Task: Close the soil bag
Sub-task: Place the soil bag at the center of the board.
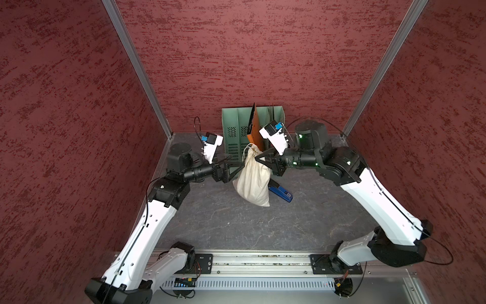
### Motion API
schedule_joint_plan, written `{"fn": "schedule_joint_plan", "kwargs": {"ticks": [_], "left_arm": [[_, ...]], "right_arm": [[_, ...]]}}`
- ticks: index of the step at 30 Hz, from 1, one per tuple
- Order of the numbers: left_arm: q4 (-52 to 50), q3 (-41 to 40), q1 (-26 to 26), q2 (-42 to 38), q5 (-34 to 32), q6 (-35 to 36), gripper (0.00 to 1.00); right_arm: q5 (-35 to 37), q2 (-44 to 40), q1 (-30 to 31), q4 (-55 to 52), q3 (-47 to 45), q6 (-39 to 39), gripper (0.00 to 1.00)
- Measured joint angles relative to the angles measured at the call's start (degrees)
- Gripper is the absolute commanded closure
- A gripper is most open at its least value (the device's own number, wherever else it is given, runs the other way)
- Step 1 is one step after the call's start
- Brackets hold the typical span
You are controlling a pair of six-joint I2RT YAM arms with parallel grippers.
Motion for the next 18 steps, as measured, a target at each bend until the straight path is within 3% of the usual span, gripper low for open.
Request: {"fn": "schedule_joint_plan", "kwargs": {"ticks": [18], "left_arm": [[1.6, 1.8, -6.3, 6.8, 6.4, 5.1, 0.0]], "right_arm": [[-0.6, 0.0, 0.0, 0.0, 0.7, 0.2, 1.0]]}}
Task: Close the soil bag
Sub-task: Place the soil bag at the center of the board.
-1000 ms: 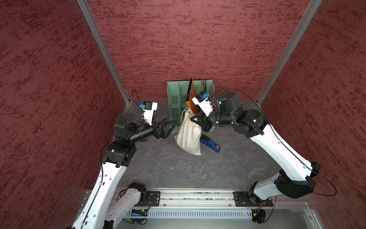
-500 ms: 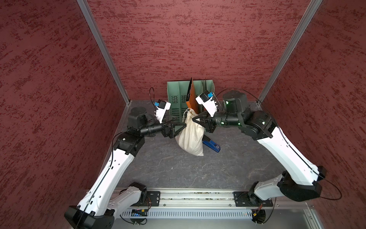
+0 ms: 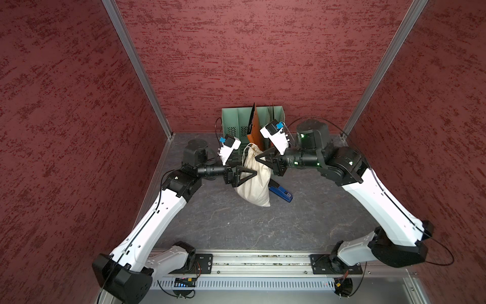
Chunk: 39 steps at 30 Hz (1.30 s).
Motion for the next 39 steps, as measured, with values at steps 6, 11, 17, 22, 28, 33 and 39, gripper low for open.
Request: {"fn": "schedule_joint_plan", "kwargs": {"ticks": [6, 11, 17, 22, 28, 33, 39], "left_arm": [[1.3, 1.6, -1.6, 3.0, 0.8, 0.7, 0.08], [2.1, 1.6, -3.3, 4.3, 1.6, 1.1, 0.22], [3.2, 1.2, -4.1, 4.6, 3.7, 1.1, 0.97], [4.0, 1.5, -4.2, 5.6, 5.9, 1.0, 1.0], [4.8, 1.6, -4.3, 6.8, 7.6, 0.0, 1.0], [6.6, 1.6, -4.4, 6.8, 8.4, -1.9, 1.0], [8.6, 1.7, -5.0, 6.8, 8.2, -4.9, 1.0]], "right_arm": [[0.0, -0.1, 0.0, 0.0, 0.0, 0.2, 1.0], [0.5, -0.2, -0.1, 0.0, 0.0, 0.2, 1.0], [2.2, -2.1, -0.8, 0.6, -0.5, 0.8, 1.0], [4.5, -2.8, -1.6, 0.6, -1.0, 1.6, 1.0], [7.2, -2.8, -2.6, 0.2, -1.6, 3.5, 1.0], [10.0, -2.6, -3.7, -0.6, -1.6, 5.7, 1.0], [10.9, -0.7, -6.2, -3.1, -1.5, 8.9, 0.96]]}}
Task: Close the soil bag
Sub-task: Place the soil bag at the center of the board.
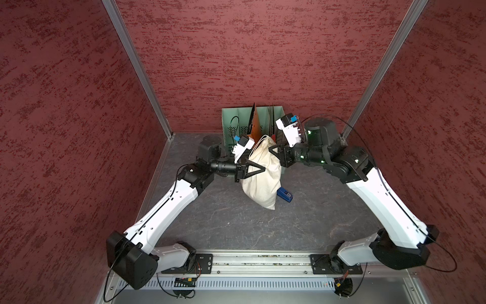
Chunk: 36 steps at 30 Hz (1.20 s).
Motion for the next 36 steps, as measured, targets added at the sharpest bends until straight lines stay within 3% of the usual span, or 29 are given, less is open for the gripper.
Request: {"fn": "schedule_joint_plan", "kwargs": {"ticks": [7, 15, 26, 36], "left_arm": [[1.0, 0.3, -0.3, 0.6, -0.3, -3.3, 1.0], [1.4, 0.9, -0.6, 0.6, -0.1, -4.5, 1.0], [1.0, 1.0, -0.6, 0.6, -0.1, -4.7, 1.0], [1.2, 1.1, 0.4, 0.3, -5.2, -6.0, 1.0]], "right_arm": [[-1.0, 3.5, -0.8, -1.9, -0.4, 0.8, 0.82], [-4.3, 4.0, -1.8, -3.6, -4.2, -1.1, 0.52], [-8.2, 1.8, -3.2, -0.9, -9.3, -1.0, 0.02], [-1.7, -10.7, -8.3, 6.7, -17.5, 5.3, 0.01]]}}
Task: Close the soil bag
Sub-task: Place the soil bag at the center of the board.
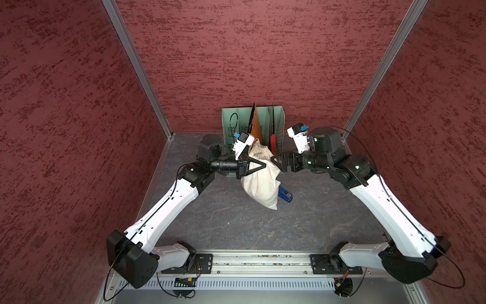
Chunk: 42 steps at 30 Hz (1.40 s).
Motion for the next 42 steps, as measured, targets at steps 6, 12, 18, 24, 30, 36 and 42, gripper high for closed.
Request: {"fn": "schedule_joint_plan", "kwargs": {"ticks": [6, 12, 18, 24, 30, 36, 42], "left_arm": [[-1.0, 0.1, 2.1, -1.6, -6.2, -3.7, 1.0], [-5.4, 0.1, 3.1, -5.7, -19.8, -7.8, 1.0], [-9.6, 0.6, 5.2, -10.1, -32.2, -11.9, 1.0], [-13.9, 2.9, 6.2, -10.6, -40.0, -12.9, 1.0], [-19.6, 3.2, 6.2, -11.2, -49.5, -14.1, 1.0], [-27.2, 5.1, 6.2, -11.2, -60.6, -16.6, 1.0], [-29.2, 5.8, 6.3, -10.4, -66.1, -17.6, 1.0]], "right_arm": [[7.4, -5.2, -5.3, 1.2, -3.5, 5.3, 0.02], [9.3, -4.5, -6.3, 0.4, -4.9, 7.1, 0.02], [9.6, -4.1, -6.7, -0.8, -5.1, 7.4, 0.01], [9.6, -3.0, -6.9, -1.0, -5.1, 7.4, 0.02], [9.5, -1.2, -6.9, -1.0, -5.1, 7.4, 0.02], [9.1, -0.2, -7.0, -1.0, -5.1, 7.4, 0.01], [8.7, 0.7, -7.0, -0.9, -5.1, 7.1, 0.01]]}}
